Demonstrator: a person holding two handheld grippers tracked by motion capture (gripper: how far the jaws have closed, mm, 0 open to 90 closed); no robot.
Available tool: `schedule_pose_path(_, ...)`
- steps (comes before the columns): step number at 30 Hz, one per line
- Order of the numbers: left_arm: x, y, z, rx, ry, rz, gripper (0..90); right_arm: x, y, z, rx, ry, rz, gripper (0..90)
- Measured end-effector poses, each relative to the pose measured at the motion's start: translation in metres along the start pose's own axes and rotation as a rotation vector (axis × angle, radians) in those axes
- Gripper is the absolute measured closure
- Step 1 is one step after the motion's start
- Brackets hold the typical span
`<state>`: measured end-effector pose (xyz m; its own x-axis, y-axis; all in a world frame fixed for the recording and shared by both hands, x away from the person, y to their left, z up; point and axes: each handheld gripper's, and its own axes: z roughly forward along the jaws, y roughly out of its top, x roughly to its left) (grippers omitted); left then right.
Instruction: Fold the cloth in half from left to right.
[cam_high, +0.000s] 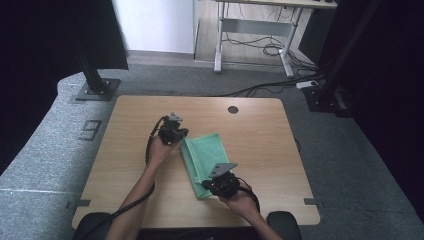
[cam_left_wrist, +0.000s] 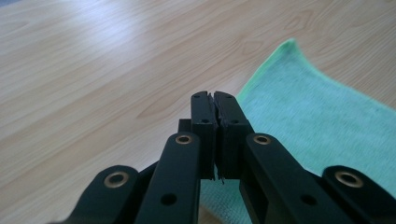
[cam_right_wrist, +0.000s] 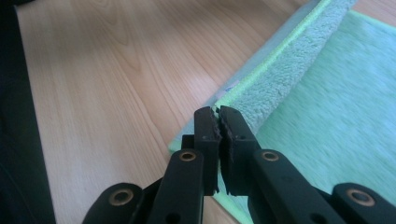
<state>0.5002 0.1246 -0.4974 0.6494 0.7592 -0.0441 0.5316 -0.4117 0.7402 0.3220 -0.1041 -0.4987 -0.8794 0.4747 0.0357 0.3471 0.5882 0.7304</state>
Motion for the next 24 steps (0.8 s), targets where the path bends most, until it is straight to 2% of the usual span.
schedule_pose_path(9,-0.026,0.021,0.024,-0.003,-0.017,0.053,86.8,-0.011,-0.016,-0.021,-0.011,-0.039,0.027,85.2)
schedule_pose_path(16,-0.041,0.037,0.037,0.004,-0.029,0.085,86.7,-0.02,-0.024,-0.037,-0.024,-0.068,0.047,85.2)
schedule_pose_path(20,-0.045,0.039,0.046,0.027,-0.021,0.106,86.4,-0.028,-0.033,-0.037,-0.007,-0.078,0.071,85.2)
schedule_pose_path(24,-0.048,0.038,0.056,0.044,-0.02,0.106,85.9,-0.034,-0.041,-0.032,0.02,-0.09,0.09,85.1)
